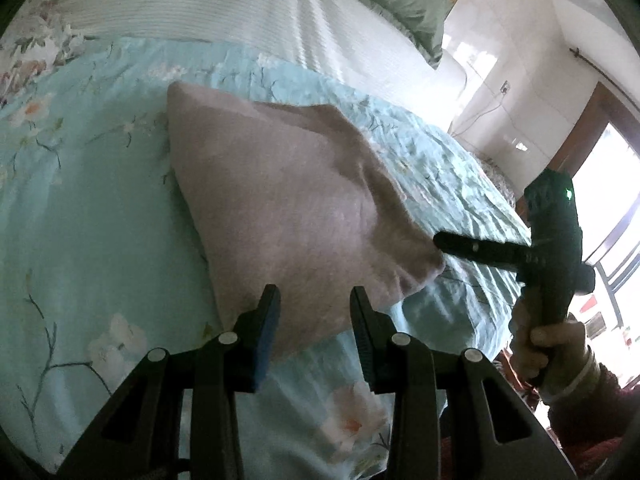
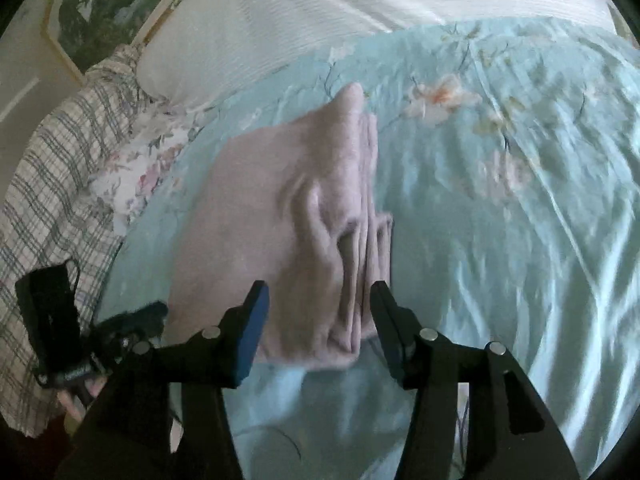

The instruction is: Fold small clothes

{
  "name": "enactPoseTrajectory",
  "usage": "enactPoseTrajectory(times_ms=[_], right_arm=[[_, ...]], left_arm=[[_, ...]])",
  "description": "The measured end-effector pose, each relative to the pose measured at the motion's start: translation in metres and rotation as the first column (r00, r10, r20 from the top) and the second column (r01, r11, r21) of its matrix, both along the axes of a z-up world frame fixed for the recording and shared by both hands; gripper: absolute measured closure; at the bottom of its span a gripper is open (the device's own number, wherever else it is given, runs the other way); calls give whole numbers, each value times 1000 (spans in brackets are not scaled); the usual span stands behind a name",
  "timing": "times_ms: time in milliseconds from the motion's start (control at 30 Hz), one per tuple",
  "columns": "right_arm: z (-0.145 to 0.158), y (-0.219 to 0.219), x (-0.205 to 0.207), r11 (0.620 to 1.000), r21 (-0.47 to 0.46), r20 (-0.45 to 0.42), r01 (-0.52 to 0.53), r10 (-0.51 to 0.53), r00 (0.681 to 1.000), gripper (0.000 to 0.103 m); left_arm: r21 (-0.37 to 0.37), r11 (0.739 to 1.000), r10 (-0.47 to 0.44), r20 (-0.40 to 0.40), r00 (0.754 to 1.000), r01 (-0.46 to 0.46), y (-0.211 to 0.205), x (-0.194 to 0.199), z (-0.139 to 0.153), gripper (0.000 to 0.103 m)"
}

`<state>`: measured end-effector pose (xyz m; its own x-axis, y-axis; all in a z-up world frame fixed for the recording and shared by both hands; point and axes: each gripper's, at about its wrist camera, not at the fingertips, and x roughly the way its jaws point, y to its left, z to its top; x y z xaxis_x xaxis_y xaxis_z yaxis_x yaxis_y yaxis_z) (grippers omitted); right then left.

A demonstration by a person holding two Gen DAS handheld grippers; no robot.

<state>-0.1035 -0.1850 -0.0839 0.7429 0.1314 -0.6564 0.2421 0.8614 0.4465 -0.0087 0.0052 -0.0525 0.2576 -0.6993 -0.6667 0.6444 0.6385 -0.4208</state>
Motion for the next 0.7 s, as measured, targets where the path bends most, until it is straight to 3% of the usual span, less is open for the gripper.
enactPoseTrajectory(times_ms=[100,233,333,467,600,700], right_arm=[[-15,5,1,1000,11,-40,-14,15,999,50],[-27,7,8,999,26,-72,-29,31,997,81],[-16,10,6,998,8,-36,-56,56,998,87],[24,6,-14,998,-69,82,-12,17,996,89],[-8,-8,-2,997,-66,-60,-30,26,998,89],[-31,-4,1,998,-50,-120,-48,41,992,84]], left_arm=[[7,1000,-3,-10,1000,3,-5,2,-5,67],[17,1000,-14,-10,1000,14,-11,3,-8,67],[12,1000,-22,-9,1000,22,-14,2,-3,68],[19,999,-50,14,999,50,-21,-4,-1,67],[90,994,-55,-15,998,57,-31,-1,-24,67],[86,994,-65,-26,998,67,-28,-1,-23,67]])
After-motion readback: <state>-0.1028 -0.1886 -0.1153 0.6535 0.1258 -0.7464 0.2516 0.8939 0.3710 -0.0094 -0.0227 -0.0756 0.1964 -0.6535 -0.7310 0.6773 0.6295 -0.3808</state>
